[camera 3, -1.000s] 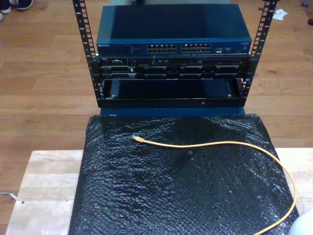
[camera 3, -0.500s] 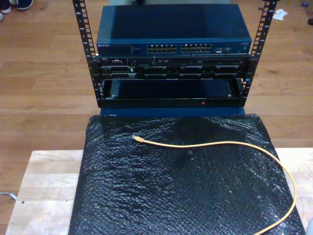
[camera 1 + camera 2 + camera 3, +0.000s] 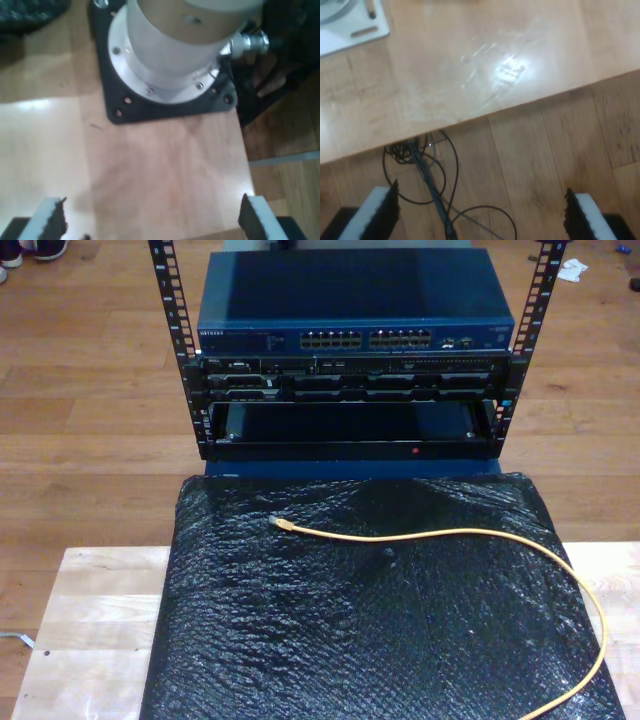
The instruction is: Grab the cable and plug it in
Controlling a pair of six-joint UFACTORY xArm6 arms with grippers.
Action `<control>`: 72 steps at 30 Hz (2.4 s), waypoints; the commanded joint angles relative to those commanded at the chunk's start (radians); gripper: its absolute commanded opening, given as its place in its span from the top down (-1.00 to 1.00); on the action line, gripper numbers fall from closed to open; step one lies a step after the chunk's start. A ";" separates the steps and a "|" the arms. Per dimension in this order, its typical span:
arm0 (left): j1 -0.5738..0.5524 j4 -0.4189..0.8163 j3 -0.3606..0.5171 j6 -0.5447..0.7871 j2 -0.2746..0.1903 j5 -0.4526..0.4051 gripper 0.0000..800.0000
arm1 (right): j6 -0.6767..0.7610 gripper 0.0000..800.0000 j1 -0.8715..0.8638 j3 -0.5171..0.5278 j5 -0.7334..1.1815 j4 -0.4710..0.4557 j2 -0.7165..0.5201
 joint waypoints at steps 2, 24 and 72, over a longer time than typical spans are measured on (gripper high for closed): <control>-0.018 -0.020 -0.018 -0.011 0.000 0.023 -1.00 | 0.015 -0.95 0.000 -0.020 0.035 0.044 0.000; -0.123 -0.161 -0.075 -0.152 0.009 0.092 -1.00 | 0.316 -0.96 0.155 -0.272 0.310 0.226 0.020; -0.428 -0.345 -0.034 -0.493 0.038 0.008 -1.00 | 0.942 -0.97 0.997 -0.367 0.006 0.347 0.109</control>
